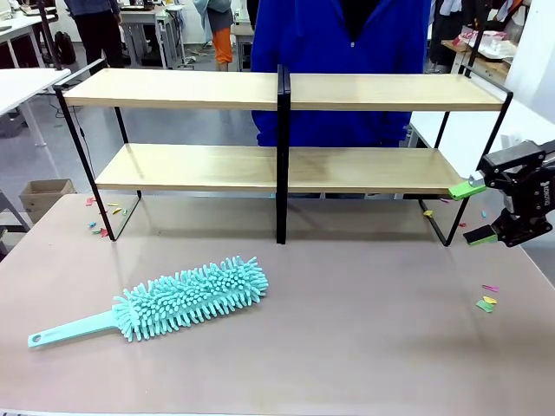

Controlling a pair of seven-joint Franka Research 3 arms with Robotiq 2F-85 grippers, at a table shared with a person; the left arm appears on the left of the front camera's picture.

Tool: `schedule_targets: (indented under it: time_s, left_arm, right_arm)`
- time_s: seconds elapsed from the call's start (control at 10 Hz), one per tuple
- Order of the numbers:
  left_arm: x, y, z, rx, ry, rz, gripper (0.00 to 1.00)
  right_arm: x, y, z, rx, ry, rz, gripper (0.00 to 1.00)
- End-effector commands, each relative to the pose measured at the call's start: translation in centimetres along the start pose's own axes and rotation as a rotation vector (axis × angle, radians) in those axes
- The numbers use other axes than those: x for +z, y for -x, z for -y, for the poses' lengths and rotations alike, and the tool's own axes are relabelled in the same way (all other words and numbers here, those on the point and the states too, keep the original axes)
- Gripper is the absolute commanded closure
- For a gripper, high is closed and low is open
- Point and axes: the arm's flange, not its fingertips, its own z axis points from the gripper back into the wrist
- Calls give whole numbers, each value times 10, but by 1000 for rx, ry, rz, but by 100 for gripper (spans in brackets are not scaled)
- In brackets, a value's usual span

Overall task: Clean the shelves.
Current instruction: Place the Duster on the table.

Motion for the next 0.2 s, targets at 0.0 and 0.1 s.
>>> schedule_targets:
  time_s: [0.0,0.1]
  left_arm:
    - [2,-1,-1,-18,4,18,0]
    - [2,-1,-1,-18,4,18,0]
  right_arm:
    - [-1,-1,-2,21,-33,7,0]
    - [-1,-1,-2,21,-33,7,0]
